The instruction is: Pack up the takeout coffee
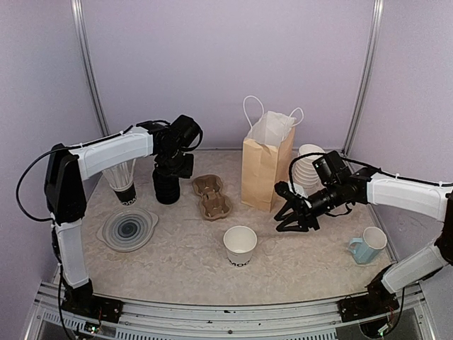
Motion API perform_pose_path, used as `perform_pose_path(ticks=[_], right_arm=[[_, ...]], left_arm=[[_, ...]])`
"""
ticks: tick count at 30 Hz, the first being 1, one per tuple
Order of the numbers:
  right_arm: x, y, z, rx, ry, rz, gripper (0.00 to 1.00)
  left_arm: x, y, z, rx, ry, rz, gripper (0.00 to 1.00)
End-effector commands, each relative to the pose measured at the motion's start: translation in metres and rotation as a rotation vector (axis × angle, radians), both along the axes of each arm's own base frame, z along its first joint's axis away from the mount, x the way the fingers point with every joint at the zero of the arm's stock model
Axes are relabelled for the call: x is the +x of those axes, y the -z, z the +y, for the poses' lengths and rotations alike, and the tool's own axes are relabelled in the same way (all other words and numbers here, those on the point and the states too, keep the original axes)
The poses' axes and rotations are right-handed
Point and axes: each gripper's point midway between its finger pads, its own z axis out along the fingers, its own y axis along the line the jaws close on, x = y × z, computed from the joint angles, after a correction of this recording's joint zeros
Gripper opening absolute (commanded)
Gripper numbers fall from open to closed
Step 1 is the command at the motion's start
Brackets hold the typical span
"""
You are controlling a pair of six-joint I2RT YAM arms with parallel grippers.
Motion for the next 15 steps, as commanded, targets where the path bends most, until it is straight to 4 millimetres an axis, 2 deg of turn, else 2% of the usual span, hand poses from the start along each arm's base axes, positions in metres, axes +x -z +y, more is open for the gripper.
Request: perform_pose_path(ticks=[1,7,15], right_arm=[[-0.002,-0.02,0.005,0.093,-0.033,-0.045,0.38],[-0.005,-0.017,0.006,0.101,-0.05,-0.028,0.37],[-0.005,-0.008,0.007,0.089,-0.057,-0.012,0.38]], left_arm=[[0.009,0.012,0.013,0.045,-0.051,0.016,0.4],[0.02,0.024,0.019,0.042,-0.076,0.023,0.37],[0.027,0.03,0.017,0.038,-0.065,0.026,0.29]])
